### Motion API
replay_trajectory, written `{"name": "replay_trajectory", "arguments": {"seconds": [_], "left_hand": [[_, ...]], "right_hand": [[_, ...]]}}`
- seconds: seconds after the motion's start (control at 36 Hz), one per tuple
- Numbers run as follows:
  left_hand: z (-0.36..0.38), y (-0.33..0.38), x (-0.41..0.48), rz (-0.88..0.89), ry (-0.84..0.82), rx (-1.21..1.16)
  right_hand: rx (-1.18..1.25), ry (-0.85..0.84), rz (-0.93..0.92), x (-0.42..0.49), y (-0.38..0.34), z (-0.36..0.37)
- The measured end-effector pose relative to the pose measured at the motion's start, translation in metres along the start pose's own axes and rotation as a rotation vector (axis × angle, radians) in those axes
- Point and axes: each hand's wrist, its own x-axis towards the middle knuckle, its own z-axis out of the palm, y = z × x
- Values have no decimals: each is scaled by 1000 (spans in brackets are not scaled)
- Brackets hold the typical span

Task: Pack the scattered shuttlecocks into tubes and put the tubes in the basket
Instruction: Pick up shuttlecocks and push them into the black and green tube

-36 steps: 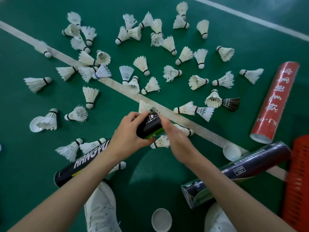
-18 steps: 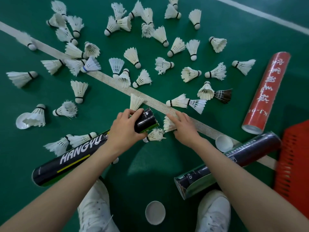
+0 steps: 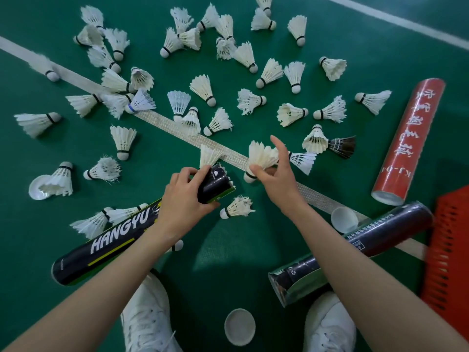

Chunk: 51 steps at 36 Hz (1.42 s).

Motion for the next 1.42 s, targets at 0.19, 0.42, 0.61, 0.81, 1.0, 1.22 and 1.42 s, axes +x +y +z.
{"name": "replay_trajectory", "arguments": {"seconds": [0.19, 0.42, 0.61, 0.81, 1.0, 1.22, 1.42], "left_hand": [[-3, 1, -1, 16, 87, -52], [-6, 2, -2, 27, 117, -84], [-14, -2, 1, -3, 164, -117], [-21, -28, -7, -95, 135, -106], [-31, -58, 0, -205, 135, -127], [-23, -72, 13, -254, 48, -143], [-23, -77, 12, -240, 63, -145]], "right_hand": [[326, -96, 94, -6, -24, 22], [81, -212, -69, -18, -27, 29], [-55, -295, -164, -26, -20, 41], [33, -427, -6, -18, -31, 60], [-422, -320, -90, 27, -29, 74], [-703, -342, 2, 67, -17, 106], [-643, -168, 8, 62, -14, 125]]}}
